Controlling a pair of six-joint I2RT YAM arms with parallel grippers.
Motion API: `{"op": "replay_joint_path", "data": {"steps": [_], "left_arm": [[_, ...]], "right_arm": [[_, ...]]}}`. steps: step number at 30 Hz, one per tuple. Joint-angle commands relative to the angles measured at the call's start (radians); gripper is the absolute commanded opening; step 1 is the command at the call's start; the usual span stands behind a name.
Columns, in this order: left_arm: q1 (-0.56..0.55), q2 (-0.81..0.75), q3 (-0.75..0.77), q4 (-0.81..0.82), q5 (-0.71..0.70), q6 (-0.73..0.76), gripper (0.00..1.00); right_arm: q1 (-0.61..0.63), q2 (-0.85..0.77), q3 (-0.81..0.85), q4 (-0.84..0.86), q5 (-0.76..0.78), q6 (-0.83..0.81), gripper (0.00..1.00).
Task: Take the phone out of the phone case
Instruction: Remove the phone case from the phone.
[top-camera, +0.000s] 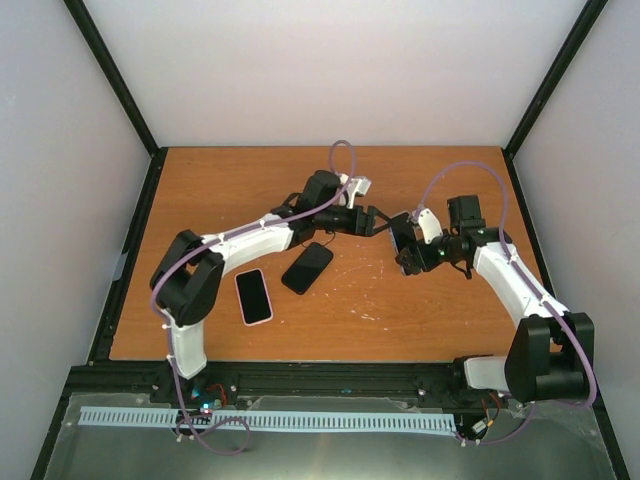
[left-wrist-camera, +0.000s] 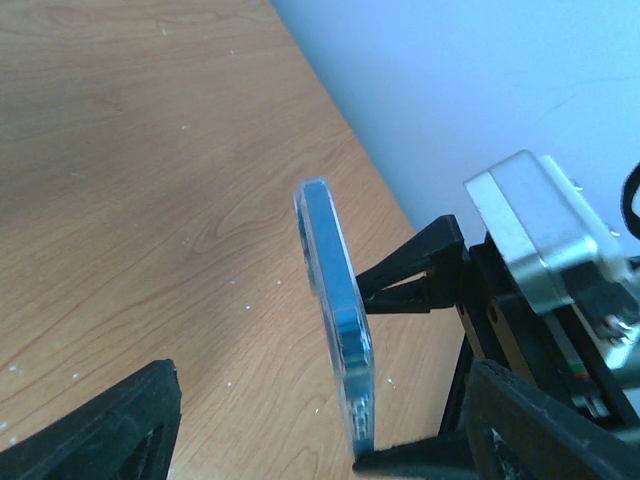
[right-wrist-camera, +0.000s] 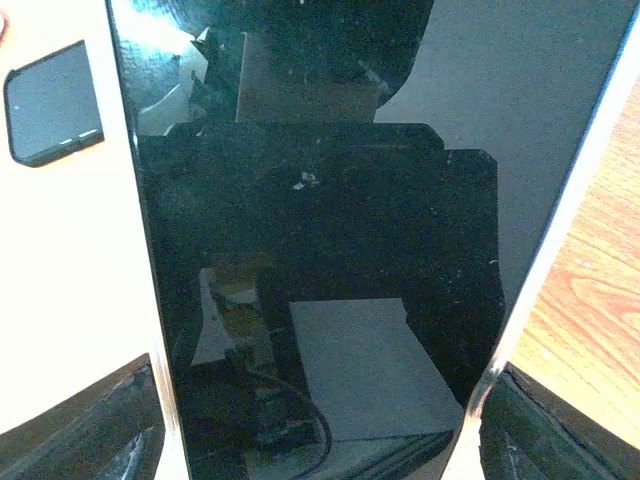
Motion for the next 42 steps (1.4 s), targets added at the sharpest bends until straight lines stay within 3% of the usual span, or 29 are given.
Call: {"op": "replay_joint_path", "data": {"steps": [1,7,23,30,33,37,42], "left_arm": [[-0.047,0.072,0.134,-0.077,0.033,-0.008,0.77],[-0.088,0.123,0.233,-0.151,-0.005,0.013,0.63],[-0.091,0.163,0.261,-0.113,0.009,-0.049,0.29],[-0.091,0.166,0.265,-0.069,0.061,-0.06,0.07],[-0.09,0.15,0.265,-0.069,0.05,-0.04,0.01],[-0.072,0.112,0.277,-0.115,0.032,0.03,0.0],[-0.017,0.016,0.256,-0.196,0.048,0.144,0.0]], "right_arm": [[0.002,-0.036,-0.02,0.084,-0.084,0.029,0.54],[0.003,-0.057,-0.025,0.082,-0.095,0.032,0.54],[0.004,-0.127,-0.074,0.123,-0.059,0.028,0.52],[0.003,-0.129,-0.082,0.133,-0.019,0.031,0.53],[0.003,-0.135,-0.074,0.122,-0.046,0.027,0.65],[0.002,-0.148,-0.023,0.064,-0.078,-0.007,0.95],[0.002,-0.169,0.084,-0.072,-0.141,-0.061,1.0]]}}
